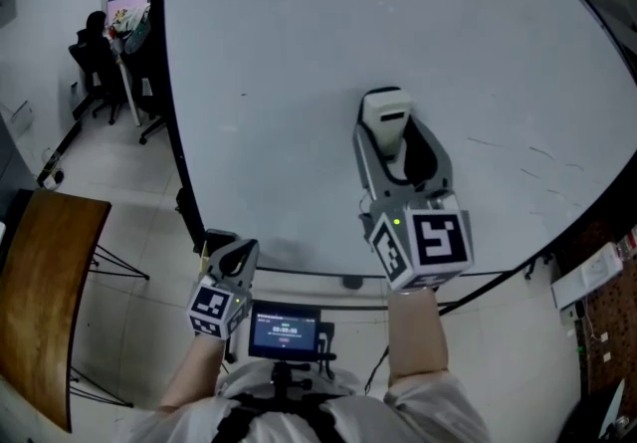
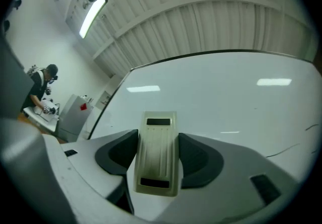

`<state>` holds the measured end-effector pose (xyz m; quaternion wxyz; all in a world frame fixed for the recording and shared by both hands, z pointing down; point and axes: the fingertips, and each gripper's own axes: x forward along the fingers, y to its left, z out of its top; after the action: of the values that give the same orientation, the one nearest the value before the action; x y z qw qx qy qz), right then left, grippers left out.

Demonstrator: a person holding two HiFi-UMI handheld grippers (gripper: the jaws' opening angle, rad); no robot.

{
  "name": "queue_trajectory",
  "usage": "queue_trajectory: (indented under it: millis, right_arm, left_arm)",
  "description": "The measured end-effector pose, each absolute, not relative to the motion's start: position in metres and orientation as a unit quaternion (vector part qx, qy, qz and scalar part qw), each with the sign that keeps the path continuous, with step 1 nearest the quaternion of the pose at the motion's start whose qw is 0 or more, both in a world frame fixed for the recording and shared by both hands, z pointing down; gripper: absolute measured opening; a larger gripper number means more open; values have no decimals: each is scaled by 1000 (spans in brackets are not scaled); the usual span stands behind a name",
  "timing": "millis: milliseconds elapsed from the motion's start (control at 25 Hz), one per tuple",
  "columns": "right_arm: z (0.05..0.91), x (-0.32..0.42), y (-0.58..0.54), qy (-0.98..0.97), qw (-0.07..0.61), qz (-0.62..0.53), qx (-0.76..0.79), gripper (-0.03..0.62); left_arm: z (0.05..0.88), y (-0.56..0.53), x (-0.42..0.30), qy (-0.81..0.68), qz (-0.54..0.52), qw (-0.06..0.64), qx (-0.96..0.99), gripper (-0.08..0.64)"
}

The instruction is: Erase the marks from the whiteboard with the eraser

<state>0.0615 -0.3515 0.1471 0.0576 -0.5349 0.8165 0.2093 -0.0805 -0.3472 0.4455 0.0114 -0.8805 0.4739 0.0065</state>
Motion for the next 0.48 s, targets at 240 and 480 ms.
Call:
queue_trajectory:
  millis: [240,480]
  right_arm:
    - [171,-14,-366,847,3,206,-490,265]
    - [165,7,-370,840,25,199,-504,267]
  left_arm:
    - [454,-345,-103,491,4,3,-871,5]
    - [459,-350,-112,489,1,4,-873,5]
